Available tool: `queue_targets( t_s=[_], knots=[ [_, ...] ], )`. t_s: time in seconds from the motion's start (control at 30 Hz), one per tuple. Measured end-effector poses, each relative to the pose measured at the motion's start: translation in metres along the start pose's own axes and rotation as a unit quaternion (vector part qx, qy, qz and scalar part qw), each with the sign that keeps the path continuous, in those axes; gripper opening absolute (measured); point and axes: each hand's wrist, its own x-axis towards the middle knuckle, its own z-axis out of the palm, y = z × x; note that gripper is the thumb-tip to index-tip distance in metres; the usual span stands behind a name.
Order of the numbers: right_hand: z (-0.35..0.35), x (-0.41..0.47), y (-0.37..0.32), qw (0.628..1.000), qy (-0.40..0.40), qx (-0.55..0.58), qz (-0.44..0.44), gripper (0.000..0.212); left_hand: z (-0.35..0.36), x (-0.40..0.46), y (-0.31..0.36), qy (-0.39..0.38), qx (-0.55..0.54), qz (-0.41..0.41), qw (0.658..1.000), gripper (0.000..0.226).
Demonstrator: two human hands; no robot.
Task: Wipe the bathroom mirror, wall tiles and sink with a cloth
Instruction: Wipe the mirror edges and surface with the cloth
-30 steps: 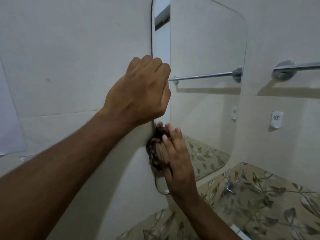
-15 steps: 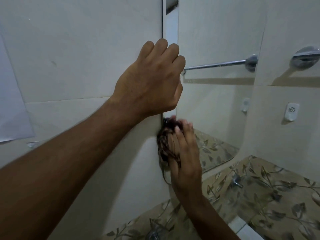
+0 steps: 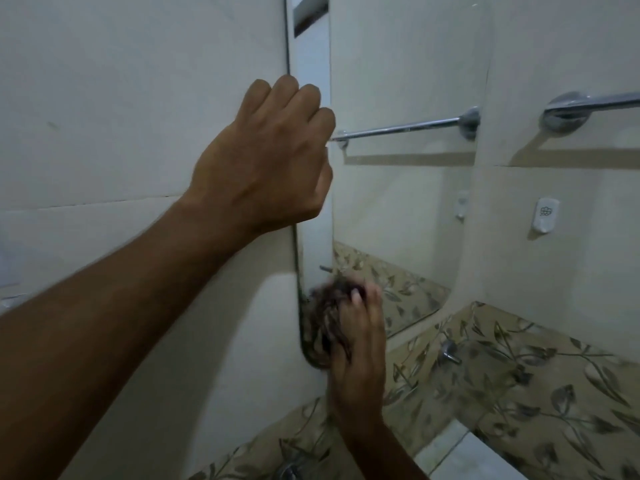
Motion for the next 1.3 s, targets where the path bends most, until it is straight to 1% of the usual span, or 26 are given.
queue_targets(
  t_s=[0.07, 0.13, 0.23, 0.33, 0.43, 0.47, 0.53, 0.6, 0.63, 0.7, 0.77, 0.83, 0.93, 0.97, 1.0, 1.03, 1.1, 1.13, 1.17, 1.2, 1.23, 1.3],
  knots=[
    [0.004, 0.052, -0.027, 0.999, 0.022, 0.032, -0.004, 0.051, -0.001, 0.0, 0.0, -0.007, 0.018, 0.004, 1.0, 0.026],
    [0.004, 0.099, -0.053, 0.998, 0.026, 0.06, -0.008, 0.051, -0.003, 0.0, 0.002, -0.007, 0.027, 0.015, 0.999, 0.036],
    [0.003, 0.13, -0.069, 0.997, 0.019, 0.07, -0.01, 0.057, -0.004, -0.002, 0.005, -0.003, 0.03, 0.064, 0.998, 0.043],
    [0.0, 0.094, -0.05, 0.998, 0.016, 0.056, 0.001, 0.06, -0.004, -0.004, 0.005, -0.015, 0.026, 0.088, 0.996, 0.041],
    [0.0, 0.023, -0.021, 0.995, 0.028, 0.039, 0.086, 0.069, -0.002, -0.005, 0.006, -0.021, 0.034, 0.094, 0.995, 0.038],
    [-0.001, 0.005, -0.016, 0.993, 0.029, 0.03, 0.11, 0.069, -0.002, -0.006, 0.006, -0.022, 0.028, 0.098, 0.994, 0.037],
    [0.0, -0.013, -0.014, 0.991, 0.037, 0.018, 0.127, 0.065, -0.001, -0.008, 0.008, -0.016, -0.019, 0.087, 0.996, 0.034],
    [-0.002, -0.005, -0.02, 0.99, 0.032, 0.04, 0.13, 0.062, 0.001, -0.018, 0.022, -0.008, -0.09, 0.058, 0.994, 0.028],
    [-0.002, 0.006, -0.023, 0.991, 0.028, 0.055, 0.121, 0.061, 0.002, -0.026, 0.034, -0.01, -0.111, 0.056, 0.992, 0.026],
    [-0.002, 0.032, -0.028, 0.993, 0.025, 0.076, 0.081, 0.056, 0.007, -0.045, 0.062, -0.025, -0.135, 0.073, 0.988, 0.026],
    [-0.006, 0.055, -0.021, 0.996, 0.028, 0.066, 0.056, 0.05, 0.012, -0.06, 0.083, -0.042, -0.15, 0.083, 0.984, 0.025],
    [-0.012, 0.068, -0.001, 0.993, 0.044, 0.067, 0.092, 0.052, 0.017, -0.068, 0.091, -0.05, -0.151, 0.086, 0.984, 0.023],
    [-0.017, 0.067, 0.026, 0.97, 0.113, 0.067, 0.204, 0.051, 0.022, -0.072, 0.094, -0.067, -0.146, 0.093, 0.983, 0.022],
    [-0.017, 0.06, 0.026, 0.963, 0.123, 0.065, 0.229, 0.052, 0.023, -0.072, 0.095, -0.072, -0.146, 0.096, 0.982, 0.022],
    [-0.015, 0.049, 0.022, 0.964, 0.118, 0.061, 0.231, 0.053, 0.024, -0.07, 0.097, -0.076, -0.145, 0.097, 0.982, 0.023],
    [-0.013, 0.036, 0.015, 0.971, 0.1, 0.058, 0.209, 0.055, 0.025, -0.069, 0.099, -0.08, -0.142, 0.097, 0.982, 0.025],
    [-0.01, 0.009, 0.002, 0.991, 0.042, 0.048, 0.119, 0.06, 0.028, -0.067, 0.106, -0.081, -0.142, 0.096, 0.982, 0.027],
    [-0.01, -0.002, 0.001, 0.996, 0.018, 0.04, 0.078, 0.063, 0.03, -0.067, 0.109, -0.082, -0.146, 0.098, 0.981, 0.027],
    [-0.01, -0.005, 0.006, 0.998, 0.007, 0.035, 0.058, 0.063, 0.031, -0.067, 0.112, -0.084, -0.151, 0.1, 0.98, 0.027],
    [-0.012, -0.002, 0.013, 0.997, 0.009, 0.036, 0.062, 0.06, 0.032, -0.067, 0.113, -0.084, -0.152, 0.103, 0.979, 0.027],
    [-0.012, 0.005, 0.024, 0.995, 0.025, 0.041, 0.088, 0.055, 0.033, -0.066, 0.114, -0.086, -0.15, 0.108, 0.979, 0.027],
    [-0.017, 0.026, 0.051, 0.977, 0.093, 0.053, 0.183, 0.05, 0.032, -0.065, 0.117, -0.093, -0.152, 0.117, 0.977, 0.026]
  ],
)
